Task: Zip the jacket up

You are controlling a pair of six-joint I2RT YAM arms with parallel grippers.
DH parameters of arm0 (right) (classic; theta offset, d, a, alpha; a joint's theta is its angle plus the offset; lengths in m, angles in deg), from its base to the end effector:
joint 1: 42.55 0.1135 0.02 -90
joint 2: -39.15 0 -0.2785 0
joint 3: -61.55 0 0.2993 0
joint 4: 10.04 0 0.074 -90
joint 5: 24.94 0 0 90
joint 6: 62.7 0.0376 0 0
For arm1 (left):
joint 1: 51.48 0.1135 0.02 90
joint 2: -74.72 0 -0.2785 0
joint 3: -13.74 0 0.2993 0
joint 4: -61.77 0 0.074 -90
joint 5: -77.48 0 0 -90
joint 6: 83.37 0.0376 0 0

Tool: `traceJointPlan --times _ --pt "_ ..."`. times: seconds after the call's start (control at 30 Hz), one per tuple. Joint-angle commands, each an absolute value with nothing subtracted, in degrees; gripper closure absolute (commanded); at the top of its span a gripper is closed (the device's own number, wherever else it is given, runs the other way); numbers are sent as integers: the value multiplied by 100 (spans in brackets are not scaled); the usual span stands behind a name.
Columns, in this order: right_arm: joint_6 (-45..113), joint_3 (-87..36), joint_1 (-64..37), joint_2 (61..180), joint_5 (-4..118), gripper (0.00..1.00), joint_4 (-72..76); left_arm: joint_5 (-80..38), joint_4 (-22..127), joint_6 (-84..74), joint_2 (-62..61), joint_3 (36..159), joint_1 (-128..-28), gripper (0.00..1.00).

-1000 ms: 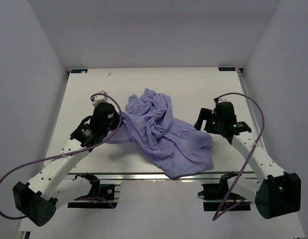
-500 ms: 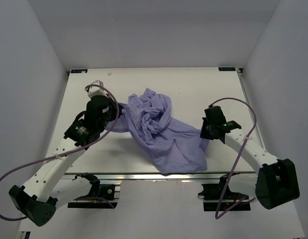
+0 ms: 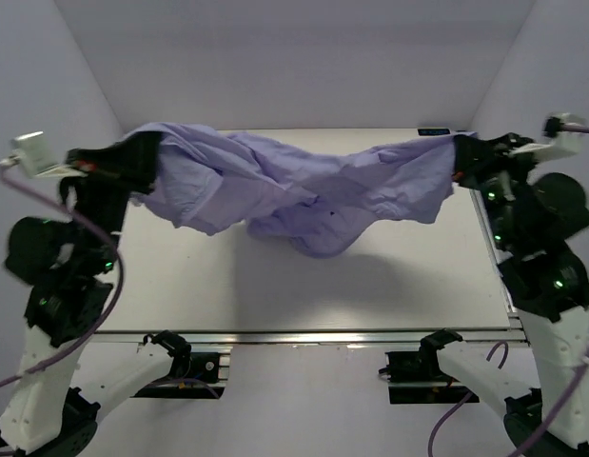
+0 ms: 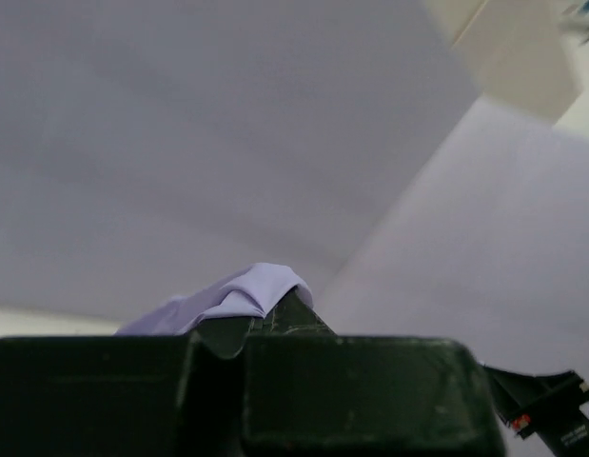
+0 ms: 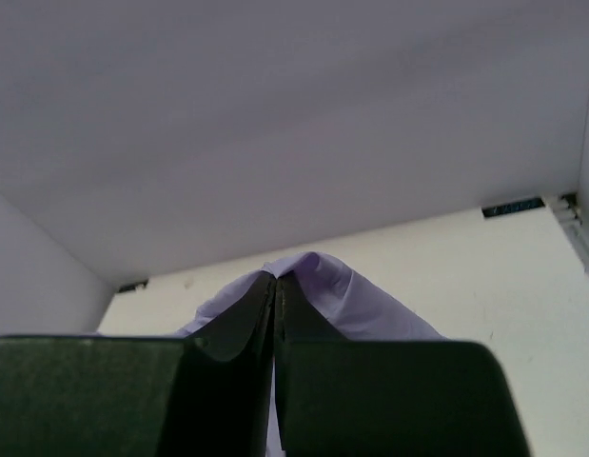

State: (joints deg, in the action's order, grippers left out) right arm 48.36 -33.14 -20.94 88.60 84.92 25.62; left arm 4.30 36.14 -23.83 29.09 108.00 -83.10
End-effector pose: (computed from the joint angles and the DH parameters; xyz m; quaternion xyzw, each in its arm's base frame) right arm 0.1512 0.0461 0.5558 0.1286 0.6365 0.1700 0.7412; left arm 0.1116 -0.0559 0.5802 -0.1164 0.5472 -0.3562 0.7484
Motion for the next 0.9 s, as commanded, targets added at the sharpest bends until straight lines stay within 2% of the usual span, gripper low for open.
traceJointPlan --times 0.0,0.13,0.23,0.33,0.47,0.7,0.77,0.87 --pt "4497 -4260 -2084 8810 8782 100 2472 445 4133 -1948 2990 11493 -8304 100" --pt "4216 -5230 -2084 8907 9011 100 2429 -64 3948 -1886 2648 12774 -8304 100" --pt "3978 -5766 -2075 9012 9160 100 2314 -530 3887 -1895 2314 13269 -8304 100" --pt "3750 -6075 -2084 9161 9362 100 2157 -330 3807 -1912 2015 13683 -8304 100" --pt "3390 -6260 -2084 9678 9871 100 2007 329 3860 -1842 1733 13534 -8304 100" --pt "2905 -5733 -2110 10944 10435 100 1516 2420 3843 -1675 970 12526 -8304 100" --pt "3080 -5697 -2294 11524 10094 100 1531 2992 3860 -1710 758 12261 -8295 100" --pt "3861 -5759 -3214 12435 8787 100 1655 3283 3625 -2015 353 11637 -8243 100"
